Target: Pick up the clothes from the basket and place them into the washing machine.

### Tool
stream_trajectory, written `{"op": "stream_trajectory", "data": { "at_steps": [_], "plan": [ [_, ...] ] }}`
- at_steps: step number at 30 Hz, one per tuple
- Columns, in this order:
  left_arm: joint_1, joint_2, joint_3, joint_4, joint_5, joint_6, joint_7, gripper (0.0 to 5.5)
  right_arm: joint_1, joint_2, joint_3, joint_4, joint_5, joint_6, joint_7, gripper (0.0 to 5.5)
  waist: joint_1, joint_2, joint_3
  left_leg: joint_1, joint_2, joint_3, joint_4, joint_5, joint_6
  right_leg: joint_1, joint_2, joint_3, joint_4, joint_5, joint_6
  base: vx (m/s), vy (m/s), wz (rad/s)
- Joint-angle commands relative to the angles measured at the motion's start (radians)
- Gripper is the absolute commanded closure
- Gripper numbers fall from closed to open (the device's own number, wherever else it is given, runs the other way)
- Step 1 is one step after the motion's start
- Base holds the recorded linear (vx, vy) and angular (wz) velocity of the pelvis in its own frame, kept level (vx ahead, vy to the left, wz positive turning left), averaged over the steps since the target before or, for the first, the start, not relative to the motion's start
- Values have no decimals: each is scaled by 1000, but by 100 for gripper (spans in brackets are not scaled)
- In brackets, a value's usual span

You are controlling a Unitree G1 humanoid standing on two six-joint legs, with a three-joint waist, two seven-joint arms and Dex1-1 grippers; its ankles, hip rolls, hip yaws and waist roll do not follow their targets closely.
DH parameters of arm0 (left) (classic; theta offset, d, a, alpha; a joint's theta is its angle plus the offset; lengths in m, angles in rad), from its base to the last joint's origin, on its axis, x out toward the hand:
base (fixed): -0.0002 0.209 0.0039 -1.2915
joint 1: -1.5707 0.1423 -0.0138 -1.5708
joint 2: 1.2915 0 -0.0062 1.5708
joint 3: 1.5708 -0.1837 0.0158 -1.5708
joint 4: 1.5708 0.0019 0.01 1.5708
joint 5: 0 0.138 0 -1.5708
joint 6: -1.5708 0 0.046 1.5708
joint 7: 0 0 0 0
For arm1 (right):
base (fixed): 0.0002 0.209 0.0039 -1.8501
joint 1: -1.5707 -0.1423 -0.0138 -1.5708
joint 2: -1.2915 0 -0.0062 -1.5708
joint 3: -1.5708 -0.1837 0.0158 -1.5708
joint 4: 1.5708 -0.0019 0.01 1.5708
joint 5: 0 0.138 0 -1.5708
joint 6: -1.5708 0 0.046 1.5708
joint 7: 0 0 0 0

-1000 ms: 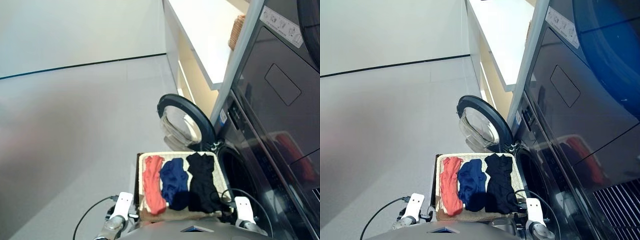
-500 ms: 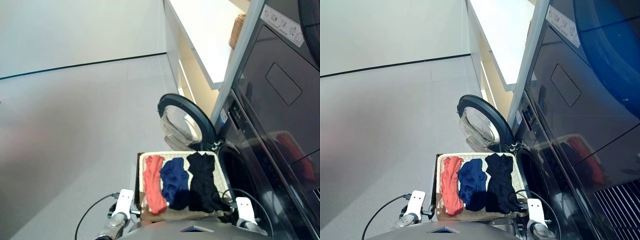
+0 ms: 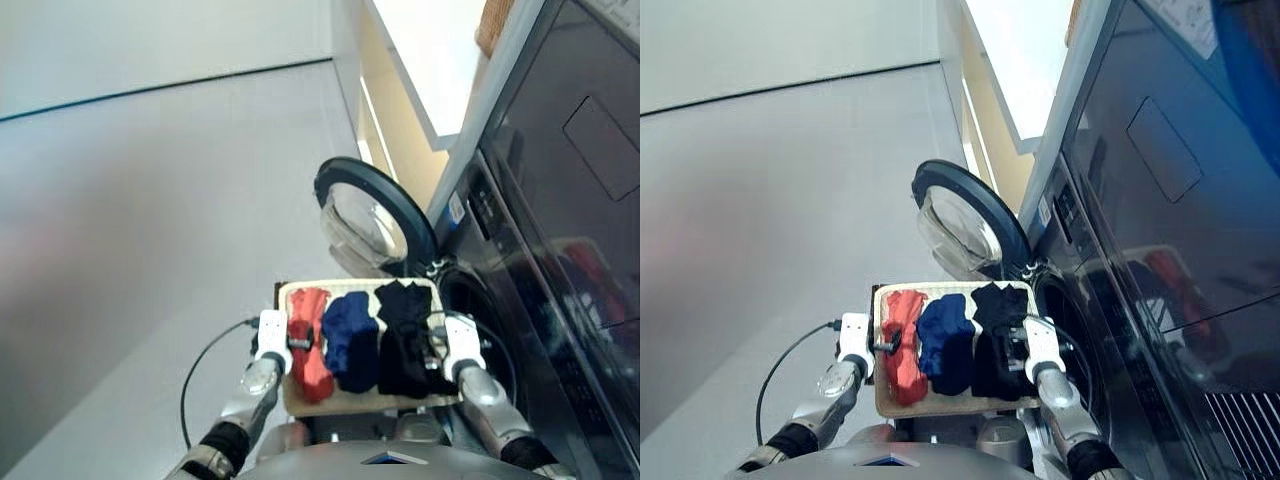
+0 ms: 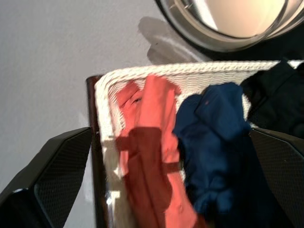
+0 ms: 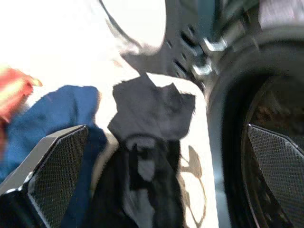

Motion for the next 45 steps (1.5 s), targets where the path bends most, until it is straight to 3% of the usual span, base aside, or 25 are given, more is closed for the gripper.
{"op": "stream_trajectory", "data": {
  "at_steps": [1, 3, 9, 15, 17, 35, 45],
  "plan": [
    [-131, 4, -13, -1, -22, -38, 53, 0, -80, -10, 25, -163, 50, -78, -36, 0, -3, -76, 72, -64, 6, -9, 121, -44, -22, -131, -27, 61, 70, 60, 36, -97, -39, 9],
    [-162, 2, -15, -5, -20, -41, 85, 0, -105, -16, 33, -229, 53, -91, -49, 0, -5, -83, 92, -104, 9, -9, 151, -52, -21, -183, -23, 74, 109, 56, 32, -108, -31, -49],
    [-265, 3, 9, -10, -39, -55, 197, 0, -221, -23, 65, -409, 24, -117, -119, 0, -12, -110, 155, -287, 22, -36, 308, -100, -9, -404, 14, 119, 297, 26, 25, -146, -37, -177],
    [-377, 24, 55, 47, 57, -31, 309, 0, -288, -30, 78, -561, -20, -137, -178, 0, -39, -117, 199, -448, 44, -51, 427, -127, -15, -555, 23, 119, 398, 0, 23, -74, -40, 30],
    [-403, 24, 76, 63, 45, -30, 338, 0, -294, -36, 76, -612, -17, -144, -179, 0, -43, -120, 210, -487, 48, -53, 447, -132, -17, -597, 26, 121, 418, -2, 22, -54, -35, 31],
    [-626, 80, 209, 304, -68, -30, 385, 0, -356, -48, 81, -705, 3, -184, -200, 0, -79, -142, 258, -696, 75, -72, 542, -144, -34, -806, 47, 122, 505, -13, 9, -6, -3, 0],
    [-708, 115, 271, 401, -120, -41, 419, 0, -354, -73, 91, -714, 11, -201, -199, 0, -91, -154, 254, -749, 71, -87, 542, -134, -33, -852, 50, 128, 494, 7, 15, 0, 0, 0]
  ]
}}
